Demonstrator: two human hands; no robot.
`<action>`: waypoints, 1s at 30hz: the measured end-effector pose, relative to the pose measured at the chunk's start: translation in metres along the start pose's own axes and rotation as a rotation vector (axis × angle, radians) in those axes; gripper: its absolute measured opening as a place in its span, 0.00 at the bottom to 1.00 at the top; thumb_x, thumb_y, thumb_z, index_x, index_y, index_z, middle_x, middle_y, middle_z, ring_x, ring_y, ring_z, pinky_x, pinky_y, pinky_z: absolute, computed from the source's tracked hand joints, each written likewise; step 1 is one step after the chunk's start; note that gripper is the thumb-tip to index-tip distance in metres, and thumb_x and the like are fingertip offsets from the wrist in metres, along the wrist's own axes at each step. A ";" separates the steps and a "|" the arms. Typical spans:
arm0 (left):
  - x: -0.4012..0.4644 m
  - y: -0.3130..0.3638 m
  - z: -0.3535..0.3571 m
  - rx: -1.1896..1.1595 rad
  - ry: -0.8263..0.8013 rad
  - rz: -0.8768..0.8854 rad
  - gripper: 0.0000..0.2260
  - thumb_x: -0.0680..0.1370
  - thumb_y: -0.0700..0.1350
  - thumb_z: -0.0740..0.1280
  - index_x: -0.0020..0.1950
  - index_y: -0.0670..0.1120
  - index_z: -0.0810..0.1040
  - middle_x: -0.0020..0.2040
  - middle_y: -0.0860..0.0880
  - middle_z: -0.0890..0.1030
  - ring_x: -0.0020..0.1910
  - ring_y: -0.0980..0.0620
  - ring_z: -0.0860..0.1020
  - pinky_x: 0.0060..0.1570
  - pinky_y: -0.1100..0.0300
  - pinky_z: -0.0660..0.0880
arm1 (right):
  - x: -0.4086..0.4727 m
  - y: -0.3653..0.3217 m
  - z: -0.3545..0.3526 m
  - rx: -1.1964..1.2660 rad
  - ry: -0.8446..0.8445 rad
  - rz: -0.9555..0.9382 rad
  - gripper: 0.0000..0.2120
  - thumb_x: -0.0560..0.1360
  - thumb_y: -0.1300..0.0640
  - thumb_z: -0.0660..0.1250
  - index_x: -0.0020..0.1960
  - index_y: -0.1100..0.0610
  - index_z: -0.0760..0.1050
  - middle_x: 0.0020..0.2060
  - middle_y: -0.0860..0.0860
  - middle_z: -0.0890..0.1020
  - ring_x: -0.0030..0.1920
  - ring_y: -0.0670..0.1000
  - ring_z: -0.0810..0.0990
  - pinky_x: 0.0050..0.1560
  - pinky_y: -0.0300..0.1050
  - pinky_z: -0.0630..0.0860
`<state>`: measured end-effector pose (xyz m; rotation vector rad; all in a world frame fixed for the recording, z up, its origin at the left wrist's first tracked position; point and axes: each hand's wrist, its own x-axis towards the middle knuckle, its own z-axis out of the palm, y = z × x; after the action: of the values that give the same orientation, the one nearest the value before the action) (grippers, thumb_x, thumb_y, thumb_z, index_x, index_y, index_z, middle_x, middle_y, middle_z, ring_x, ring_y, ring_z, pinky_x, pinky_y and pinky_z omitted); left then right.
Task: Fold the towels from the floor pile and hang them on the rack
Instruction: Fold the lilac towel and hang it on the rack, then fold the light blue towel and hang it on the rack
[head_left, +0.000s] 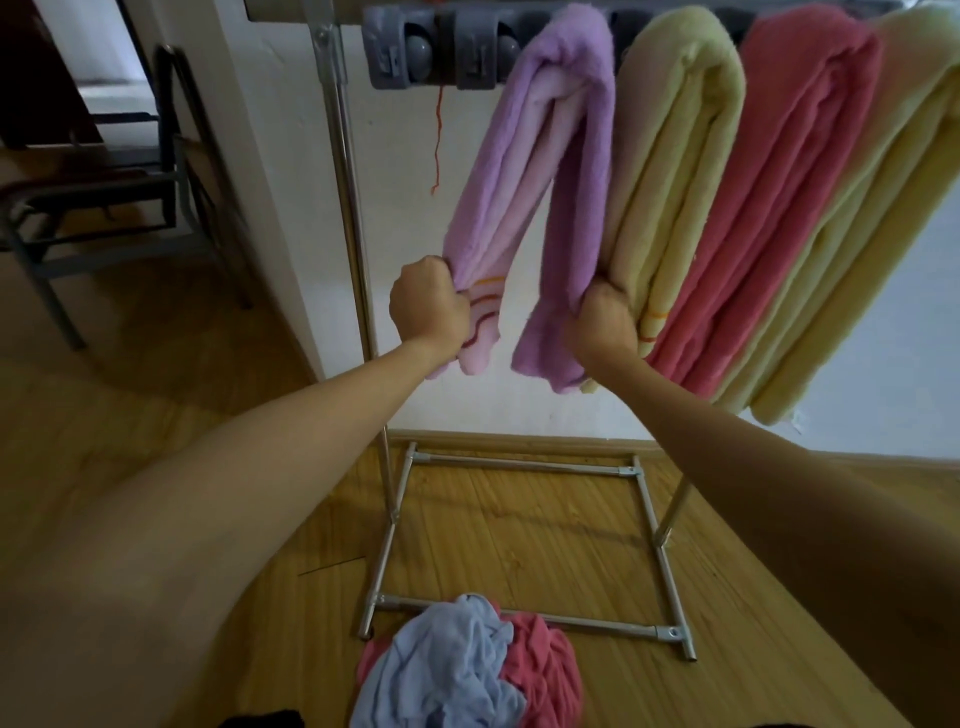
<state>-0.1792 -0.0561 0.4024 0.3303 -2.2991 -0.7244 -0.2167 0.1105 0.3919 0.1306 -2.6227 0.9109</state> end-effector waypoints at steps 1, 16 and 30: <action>0.000 0.001 0.000 0.006 0.009 0.004 0.06 0.75 0.41 0.68 0.47 0.39 0.80 0.42 0.44 0.82 0.40 0.45 0.80 0.38 0.57 0.77 | 0.001 0.003 -0.001 -0.024 0.007 0.004 0.12 0.77 0.62 0.62 0.59 0.65 0.72 0.52 0.62 0.81 0.52 0.62 0.80 0.50 0.53 0.76; -0.061 -0.018 0.047 -0.113 -0.511 0.069 0.18 0.75 0.40 0.65 0.64 0.42 0.70 0.49 0.41 0.81 0.49 0.39 0.79 0.46 0.51 0.76 | -0.040 0.022 0.028 0.065 -0.308 -0.183 0.17 0.74 0.64 0.64 0.61 0.67 0.66 0.50 0.62 0.79 0.51 0.61 0.79 0.47 0.53 0.76; -0.226 -0.182 0.099 0.166 -1.011 -0.340 0.25 0.76 0.39 0.65 0.72 0.40 0.64 0.65 0.38 0.73 0.63 0.40 0.73 0.58 0.54 0.71 | -0.174 0.163 0.141 -0.202 -0.937 0.030 0.30 0.78 0.60 0.62 0.75 0.65 0.53 0.68 0.63 0.69 0.68 0.61 0.67 0.63 0.47 0.63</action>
<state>-0.0767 -0.0683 0.1136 0.5200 -3.3192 -1.0248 -0.1306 0.1474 0.1313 0.5892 -3.5543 0.6731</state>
